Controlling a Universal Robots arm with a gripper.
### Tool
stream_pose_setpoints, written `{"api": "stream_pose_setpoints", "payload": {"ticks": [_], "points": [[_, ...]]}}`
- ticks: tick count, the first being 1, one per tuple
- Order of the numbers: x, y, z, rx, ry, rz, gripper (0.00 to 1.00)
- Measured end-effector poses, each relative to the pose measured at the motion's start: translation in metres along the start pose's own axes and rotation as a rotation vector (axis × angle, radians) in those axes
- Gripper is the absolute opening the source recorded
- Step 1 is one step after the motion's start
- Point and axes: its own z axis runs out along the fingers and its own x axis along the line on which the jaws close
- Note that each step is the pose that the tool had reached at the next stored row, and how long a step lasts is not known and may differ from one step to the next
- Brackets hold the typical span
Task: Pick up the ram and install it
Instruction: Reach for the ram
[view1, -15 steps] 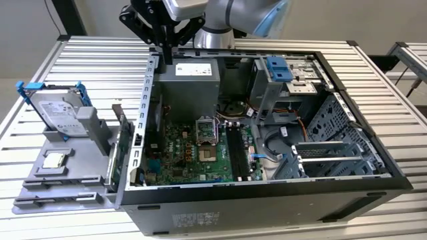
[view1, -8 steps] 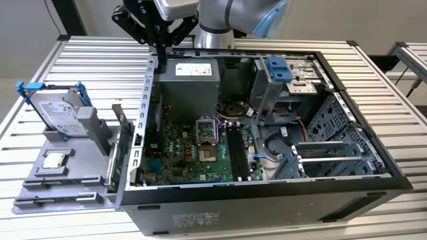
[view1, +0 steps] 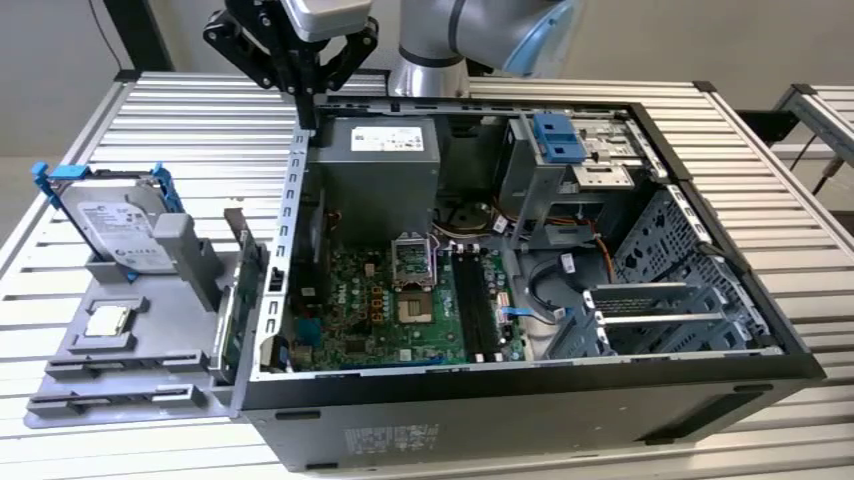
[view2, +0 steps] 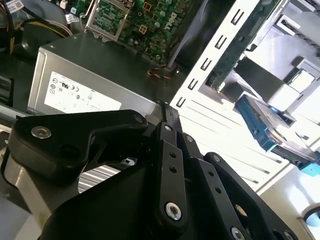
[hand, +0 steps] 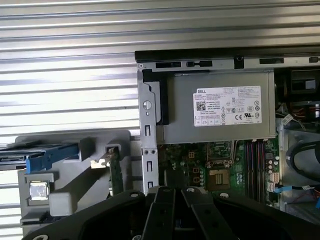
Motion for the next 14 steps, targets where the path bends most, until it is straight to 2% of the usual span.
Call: {"api": "stream_pose_setpoints", "payload": {"ticks": [6, 14], "points": [[0.0168, -0.0012, 0.0, 0.0, 0.0001, -0.002, 0.0], [0.0432, -0.003, -0.0001, 0.0002, 0.0003, -0.007, 0.0]]}}
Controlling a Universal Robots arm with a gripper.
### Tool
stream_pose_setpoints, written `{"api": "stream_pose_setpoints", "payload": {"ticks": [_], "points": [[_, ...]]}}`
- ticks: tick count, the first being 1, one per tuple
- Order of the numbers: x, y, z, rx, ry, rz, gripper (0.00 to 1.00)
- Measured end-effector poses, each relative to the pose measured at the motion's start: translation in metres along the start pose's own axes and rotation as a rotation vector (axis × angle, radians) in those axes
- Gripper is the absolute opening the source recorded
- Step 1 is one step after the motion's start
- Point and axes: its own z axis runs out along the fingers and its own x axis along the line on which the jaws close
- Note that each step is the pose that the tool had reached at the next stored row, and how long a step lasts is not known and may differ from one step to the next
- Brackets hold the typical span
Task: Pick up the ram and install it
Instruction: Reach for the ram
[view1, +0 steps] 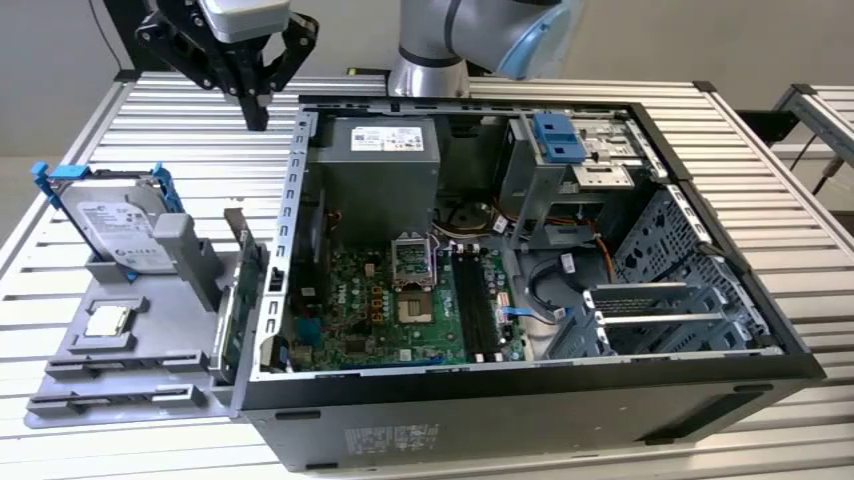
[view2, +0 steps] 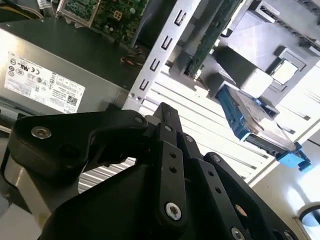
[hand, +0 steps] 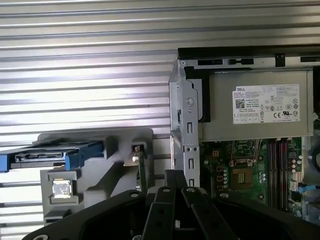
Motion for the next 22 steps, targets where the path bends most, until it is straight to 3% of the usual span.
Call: {"api": "stream_pose_setpoints", "payload": {"ticks": [22], "points": [[0.0675, -0.0043, 0.0007, 0.0016, 0.0013, -0.017, 0.0]]}}
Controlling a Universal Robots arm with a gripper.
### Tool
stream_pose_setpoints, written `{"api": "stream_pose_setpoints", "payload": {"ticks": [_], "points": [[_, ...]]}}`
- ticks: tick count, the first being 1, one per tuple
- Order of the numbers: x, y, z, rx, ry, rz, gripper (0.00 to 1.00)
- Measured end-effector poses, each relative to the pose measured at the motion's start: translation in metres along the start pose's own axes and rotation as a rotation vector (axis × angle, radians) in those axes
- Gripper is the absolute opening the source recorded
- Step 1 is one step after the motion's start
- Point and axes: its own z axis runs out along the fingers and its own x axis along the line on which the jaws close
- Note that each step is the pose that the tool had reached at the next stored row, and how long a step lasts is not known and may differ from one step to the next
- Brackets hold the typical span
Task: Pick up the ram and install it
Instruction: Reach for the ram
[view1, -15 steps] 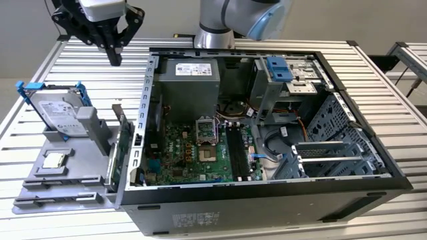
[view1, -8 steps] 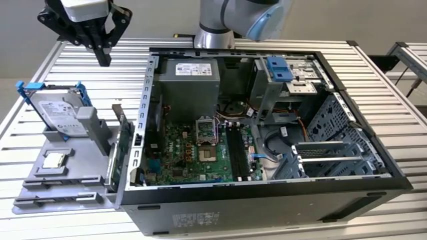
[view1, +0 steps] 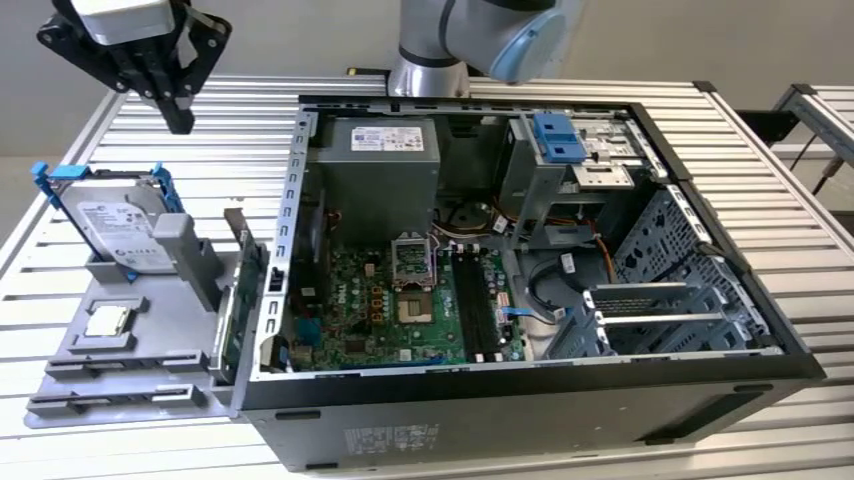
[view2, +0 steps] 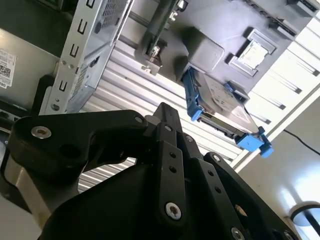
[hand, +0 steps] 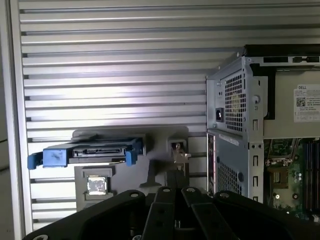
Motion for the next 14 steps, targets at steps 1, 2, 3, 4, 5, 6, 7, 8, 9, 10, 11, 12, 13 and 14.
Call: {"api": "stream_pose_setpoints", "payload": {"ticks": [1, 2, 3, 4, 5, 6, 7, 8, 9, 10, 11, 12, 13, 14], "points": [[0.0029, -0.0001, 0.0, 0.0001, 0.0001, -0.001, 0.0], [0.0058, -0.0003, 0.0001, 0.0002, 0.0001, -0.002, 0.0], [0.0087, -0.0004, 0.0001, 0.0003, 0.0003, -0.002, 0.0], [0.0114, -0.0005, 0.0002, 0.0004, 0.0004, -0.003, 0.0], [0.0143, -0.0007, 0.0002, 0.0006, 0.0006, -0.004, 0.0], [0.017, -0.0008, 0.0003, 0.0007, 0.0007, -0.005, 0.0], [0.0197, -0.0009, 0.0003, 0.0008, 0.0008, -0.006, 0.0], [0.0224, -0.001, 0.0003, 0.001, 0.001, -0.007, 0.0], [0.0251, -0.0011, 0.0004, 0.0011, 0.0011, -0.008, 0.0], [0.0279, -0.0012, 0.0004, 0.0013, 0.0013, -0.01, 0.0], [0.0305, -0.0014, 0.0004, 0.0015, 0.0014, -0.011, 0.0], [0.0331, -0.0015, 0.0005, 0.0016, 0.0015, -0.012, 0.0], [0.0358, -0.0016, 0.0005, 0.0017, 0.0016, -0.013, 0.0], [0.0385, -0.0017, 0.0006, 0.0018, 0.0017, -0.014, 0.0]]}}
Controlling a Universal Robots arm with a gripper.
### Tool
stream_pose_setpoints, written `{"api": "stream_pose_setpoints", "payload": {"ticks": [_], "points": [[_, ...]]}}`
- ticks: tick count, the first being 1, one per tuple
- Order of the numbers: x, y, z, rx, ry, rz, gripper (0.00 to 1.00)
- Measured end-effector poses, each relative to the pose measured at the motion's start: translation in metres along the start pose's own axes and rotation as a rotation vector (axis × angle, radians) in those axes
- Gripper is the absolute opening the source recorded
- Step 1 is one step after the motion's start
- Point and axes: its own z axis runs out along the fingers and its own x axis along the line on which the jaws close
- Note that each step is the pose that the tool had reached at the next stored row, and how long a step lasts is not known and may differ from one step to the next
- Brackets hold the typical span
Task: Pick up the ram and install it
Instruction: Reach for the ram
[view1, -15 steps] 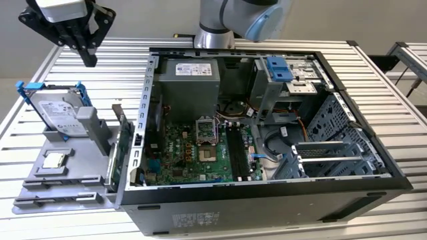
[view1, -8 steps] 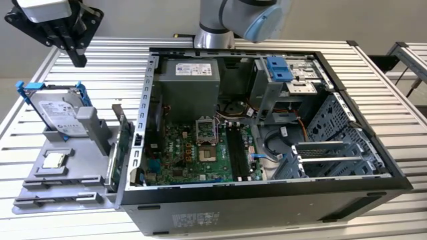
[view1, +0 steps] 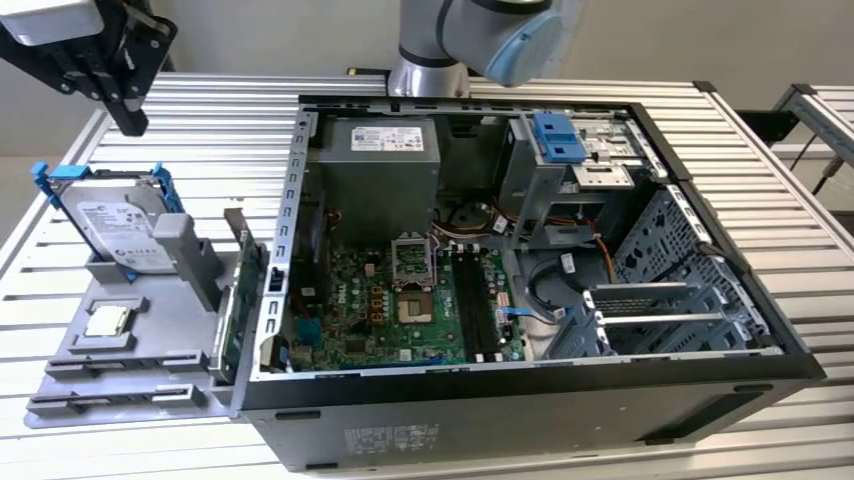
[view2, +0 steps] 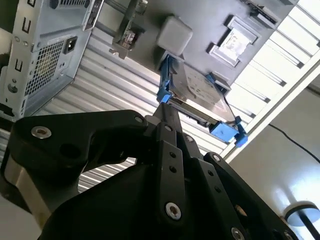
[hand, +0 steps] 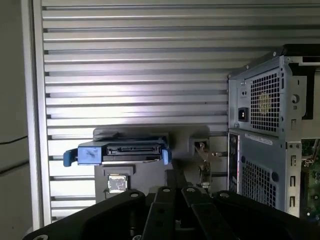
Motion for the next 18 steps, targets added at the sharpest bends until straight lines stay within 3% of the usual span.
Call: {"api": "stream_pose_setpoints", "payload": {"ticks": [18], "points": [[0.0434, -0.0011, 0.0007, 0.0024, 0.0053, -0.019, 0.0]]}}
